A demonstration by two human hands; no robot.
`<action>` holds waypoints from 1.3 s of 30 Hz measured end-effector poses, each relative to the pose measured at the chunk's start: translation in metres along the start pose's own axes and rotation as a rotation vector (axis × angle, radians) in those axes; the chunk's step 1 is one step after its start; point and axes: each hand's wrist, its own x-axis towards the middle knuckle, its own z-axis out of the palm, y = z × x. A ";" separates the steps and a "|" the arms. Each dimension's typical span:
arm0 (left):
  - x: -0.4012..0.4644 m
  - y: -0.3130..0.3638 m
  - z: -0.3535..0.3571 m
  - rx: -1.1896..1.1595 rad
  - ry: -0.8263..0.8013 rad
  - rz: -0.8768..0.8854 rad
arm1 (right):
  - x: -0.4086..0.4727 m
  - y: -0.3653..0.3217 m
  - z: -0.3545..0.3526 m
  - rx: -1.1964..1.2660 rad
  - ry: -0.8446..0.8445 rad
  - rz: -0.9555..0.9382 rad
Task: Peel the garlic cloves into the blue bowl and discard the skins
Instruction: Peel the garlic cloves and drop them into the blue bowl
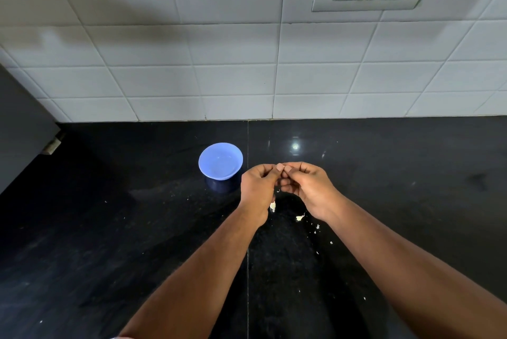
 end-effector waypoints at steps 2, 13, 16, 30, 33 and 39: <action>-0.001 -0.001 0.002 0.015 0.028 0.047 | 0.000 -0.002 0.002 0.131 -0.014 0.087; 0.008 -0.008 -0.007 0.536 0.054 0.312 | -0.003 0.011 0.011 -0.161 0.130 -0.029; 0.010 -0.006 -0.006 0.504 -0.002 0.218 | -0.002 0.017 0.008 -0.297 0.145 -0.136; 0.016 -0.008 -0.014 0.375 0.048 0.131 | 0.012 0.022 -0.012 -0.797 0.073 -0.291; 0.020 -0.012 -0.026 0.481 0.070 0.073 | 0.012 0.020 -0.012 -0.515 0.098 -0.162; 0.016 -0.010 -0.026 0.481 0.018 0.099 | 0.009 0.017 -0.004 -0.196 0.087 -0.032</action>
